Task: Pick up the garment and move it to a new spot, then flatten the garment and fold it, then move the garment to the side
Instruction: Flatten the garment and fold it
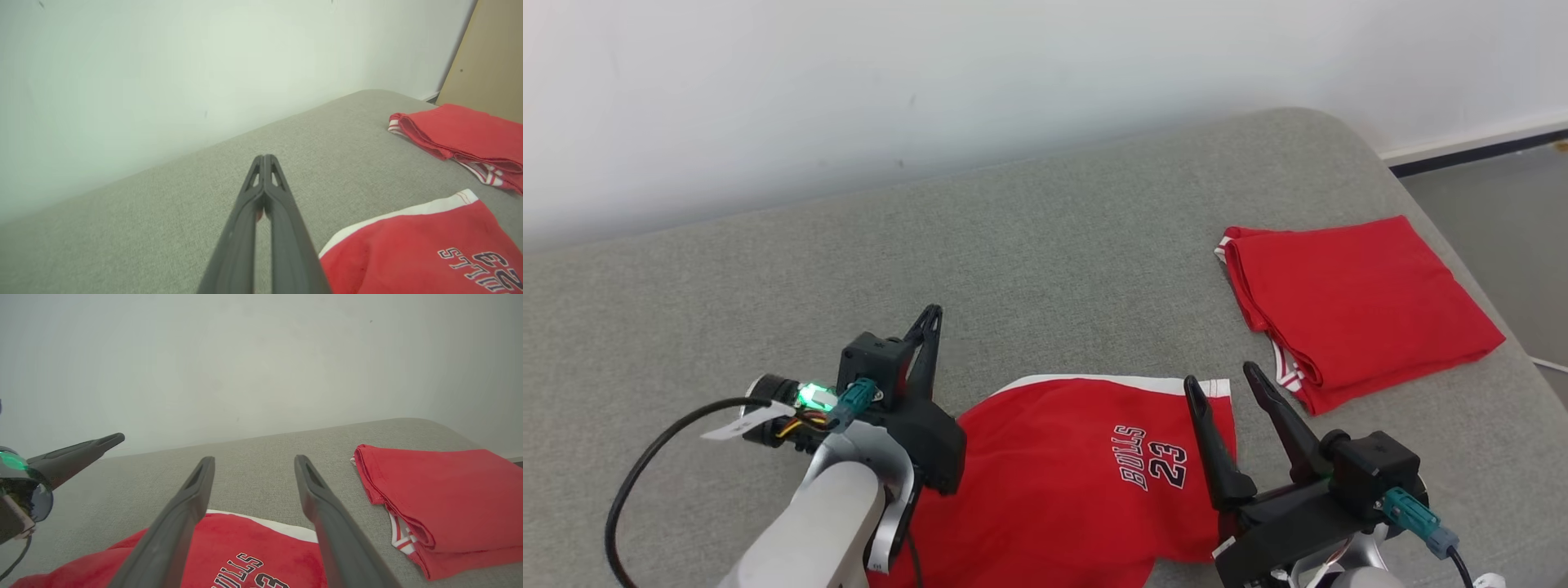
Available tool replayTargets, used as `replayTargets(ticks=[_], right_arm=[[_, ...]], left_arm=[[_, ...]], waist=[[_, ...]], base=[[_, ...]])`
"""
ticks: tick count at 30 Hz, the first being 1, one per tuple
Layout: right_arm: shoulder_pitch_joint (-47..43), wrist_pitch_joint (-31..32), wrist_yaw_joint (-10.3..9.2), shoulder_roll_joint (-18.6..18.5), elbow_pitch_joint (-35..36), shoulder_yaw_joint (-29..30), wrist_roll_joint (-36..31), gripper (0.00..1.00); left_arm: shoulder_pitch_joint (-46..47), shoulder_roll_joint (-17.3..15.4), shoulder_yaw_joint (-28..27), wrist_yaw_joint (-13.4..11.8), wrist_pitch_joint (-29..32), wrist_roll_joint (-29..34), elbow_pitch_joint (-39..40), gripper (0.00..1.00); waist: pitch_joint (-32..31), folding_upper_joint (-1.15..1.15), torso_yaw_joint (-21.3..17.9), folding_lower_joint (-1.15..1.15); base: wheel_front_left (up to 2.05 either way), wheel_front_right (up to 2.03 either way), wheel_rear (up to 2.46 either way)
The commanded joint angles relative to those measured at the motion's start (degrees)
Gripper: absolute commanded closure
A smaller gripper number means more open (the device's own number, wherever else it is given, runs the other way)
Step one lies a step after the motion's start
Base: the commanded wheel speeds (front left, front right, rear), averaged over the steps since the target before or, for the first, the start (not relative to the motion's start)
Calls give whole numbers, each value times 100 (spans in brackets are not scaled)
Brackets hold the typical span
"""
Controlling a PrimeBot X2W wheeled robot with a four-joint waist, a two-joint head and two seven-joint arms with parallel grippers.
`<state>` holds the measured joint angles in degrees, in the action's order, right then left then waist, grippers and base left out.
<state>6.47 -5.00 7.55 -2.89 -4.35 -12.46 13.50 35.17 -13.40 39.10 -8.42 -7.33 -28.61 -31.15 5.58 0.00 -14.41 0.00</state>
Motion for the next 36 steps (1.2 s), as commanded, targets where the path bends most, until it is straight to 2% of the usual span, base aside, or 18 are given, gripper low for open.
replayTargets(ticks=[1,4,5,7,8,12,17,18,19,20,23,29,36], right_arm=[[-66,21,-14,1,28,2,-48,0],[-77,39,-14,1,40,-33,-38,0],[-79,51,-14,2,47,-49,-33,0],[-78,67,-14,1,56,-62,-19,0],[-75,69,-14,0,67,-65,-14,0],[-33,73,-14,1,89,-102,-21,0],[28,64,-14,1,87,-105,-8,0],[37,58,-14,1,90,-100,-2,0],[44,53,-14,1,94,-105,2,0],[43,42,-14,1,91,-92,3,0],[48,15,-14,1,71,-69,20,0],[55,-23,-14,1,46,-32,43,0],[66,-57,-14,1,7,-29,46,0]], left_arm=[[-23,-30,6,-45,-100,26,4,100],[-231,8,122,43,517,-178,-247,100],[-242,33,144,88,700,-234,-298,94],[-306,69,219,215,1005,-359,-423,22],[-349,106,217,287,1096,-458,-458,0],[-441,185,216,519,1459,-746,-589,0],[-293,183,245,497,1816,-855,-767,0],[-262,183,253,495,1909,-872,-821,36],[-227,177,262,513,1992,-863,-853,56],[-209,186,279,536,2081,-881,-885,100],[-179,189,320,589,2320,-931,-958,100],[38,66,280,451,1805,-687,-749,100],[373,-120,273,-67,-25,134,-197,100]], waist=[[-54,0,73,0],[-99,0,145,0],[-101,0,160,0],[-93,0,179,0],[-82,0,186,0],[-11,0,168,0],[99,0,46,0],[125,0,17,0],[151,0,-16,0],[172,0,-41,0],[226,0,-111,0],[259,0,-132,0],[190,0,47,0]], base=[[0,0,0],[0,0,0],[0,0,0],[0,0,0],[0,0,0],[0,0,0],[0,0,0],[0,0,0],[0,0,0],[0,0,0],[0,0,0],[0,0,0],[0,0,0]])
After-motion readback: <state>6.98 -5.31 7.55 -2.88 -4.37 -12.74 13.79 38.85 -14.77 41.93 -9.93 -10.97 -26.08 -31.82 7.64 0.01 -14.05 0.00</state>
